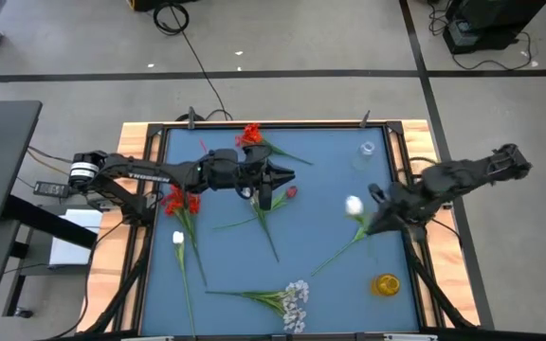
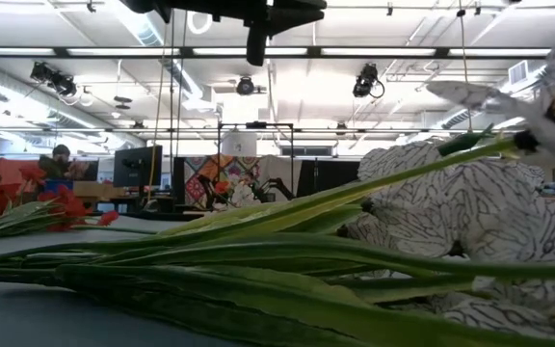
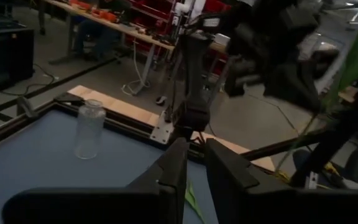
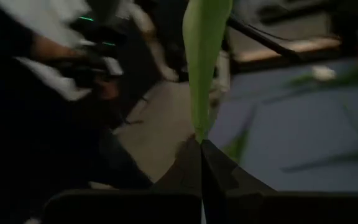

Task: Sort flowers into vase by color
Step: Put the top white flower into the yellow vase

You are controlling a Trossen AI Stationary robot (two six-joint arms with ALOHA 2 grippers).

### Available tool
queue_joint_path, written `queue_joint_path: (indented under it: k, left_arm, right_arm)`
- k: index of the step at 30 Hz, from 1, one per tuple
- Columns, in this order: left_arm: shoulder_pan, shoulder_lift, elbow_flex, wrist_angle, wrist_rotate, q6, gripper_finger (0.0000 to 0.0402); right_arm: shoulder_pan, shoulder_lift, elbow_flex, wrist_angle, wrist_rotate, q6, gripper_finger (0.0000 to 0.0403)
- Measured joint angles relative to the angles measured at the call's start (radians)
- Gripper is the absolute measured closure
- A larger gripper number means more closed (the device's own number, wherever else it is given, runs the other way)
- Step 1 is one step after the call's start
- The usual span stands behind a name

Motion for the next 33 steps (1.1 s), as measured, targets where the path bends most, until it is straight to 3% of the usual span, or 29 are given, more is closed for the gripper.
queue_joint_path:
  k: [7, 17, 22, 33]
  left_arm:
    - [-0.081, 0.000, 0.000, 0.003, -0.002, 0.119, 0.0352]
    - [-0.168, 0.000, 0.000, 0.053, -0.078, 0.150, 0.0380]
    - [-0.174, 0.000, 0.000, 0.068, -0.128, 0.117, 0.0386]
    - [-0.167, 0.000, 0.038, 0.001, -0.133, 0.104, 0.0386]
  right_arm:
    - [0.178, -0.137, -0.052, 0.016, 0.022, 0.013, 0.0403]
    - [0.383, -0.163, -0.229, 0.225, 0.073, 0.003, 0.0403]
    - [0.435, -0.162, -0.249, 0.200, 0.120, -0.063, 0.0403]
    - [0.478, -0.161, -0.244, 0.185, 0.136, -0.102, 0.0403]
